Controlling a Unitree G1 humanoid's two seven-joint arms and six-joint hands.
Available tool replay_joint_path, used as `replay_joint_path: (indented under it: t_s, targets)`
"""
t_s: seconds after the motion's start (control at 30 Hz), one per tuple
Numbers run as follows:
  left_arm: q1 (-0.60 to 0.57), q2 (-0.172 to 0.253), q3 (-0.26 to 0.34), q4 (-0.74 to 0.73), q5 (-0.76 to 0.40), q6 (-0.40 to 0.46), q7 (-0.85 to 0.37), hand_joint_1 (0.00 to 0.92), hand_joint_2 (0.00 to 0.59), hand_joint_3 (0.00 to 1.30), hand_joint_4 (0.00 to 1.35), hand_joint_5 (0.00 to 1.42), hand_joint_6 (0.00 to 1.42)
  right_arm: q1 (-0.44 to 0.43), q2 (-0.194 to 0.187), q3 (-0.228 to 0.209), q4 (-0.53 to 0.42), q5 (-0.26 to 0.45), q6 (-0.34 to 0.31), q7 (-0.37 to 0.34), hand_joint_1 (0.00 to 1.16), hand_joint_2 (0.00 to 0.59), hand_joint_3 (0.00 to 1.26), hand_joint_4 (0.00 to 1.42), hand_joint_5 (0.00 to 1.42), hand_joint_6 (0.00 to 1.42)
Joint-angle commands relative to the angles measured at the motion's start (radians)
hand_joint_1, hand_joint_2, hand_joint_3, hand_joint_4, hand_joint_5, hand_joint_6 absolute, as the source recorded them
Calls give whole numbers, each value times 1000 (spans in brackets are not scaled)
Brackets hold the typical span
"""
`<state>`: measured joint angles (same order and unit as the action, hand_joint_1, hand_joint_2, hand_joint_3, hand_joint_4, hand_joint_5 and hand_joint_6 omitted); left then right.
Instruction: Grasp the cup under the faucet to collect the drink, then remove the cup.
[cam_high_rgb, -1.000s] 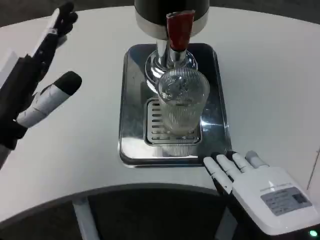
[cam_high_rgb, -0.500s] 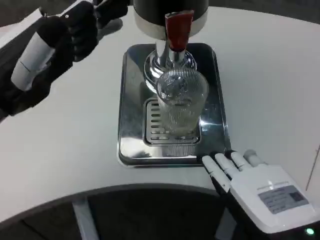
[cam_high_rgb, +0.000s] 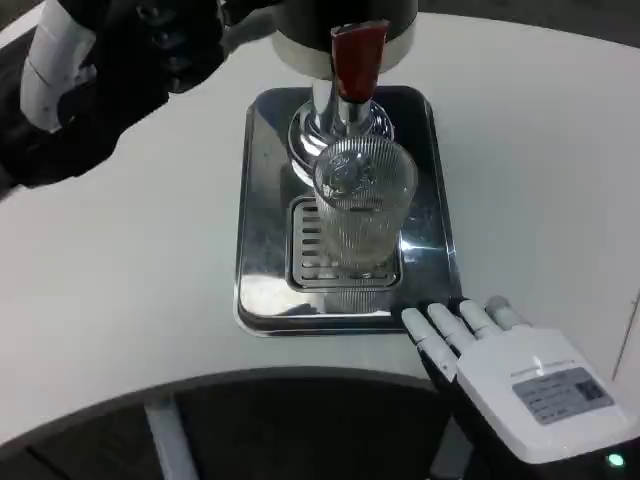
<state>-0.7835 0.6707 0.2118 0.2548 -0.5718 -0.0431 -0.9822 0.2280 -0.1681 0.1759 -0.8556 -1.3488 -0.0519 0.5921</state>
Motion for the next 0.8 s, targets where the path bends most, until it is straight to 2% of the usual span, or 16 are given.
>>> replay_joint_path:
  t_s: [0.03, 0.8]
  targets:
    - [-55, -17, -19, 64, 34, -3, -43, 0, 73, 0, 0, 0, 0, 18, 4, 6, -8, -9, 3, 8, 651, 285, 0, 0, 0, 0]
    - [-227, -143, -69, 295, 136, -75, -118, 0, 75, 0, 0, 28, 0, 26, 21, 9, -18, -29, 5, 5, 652, 285, 0, 0, 0, 0]
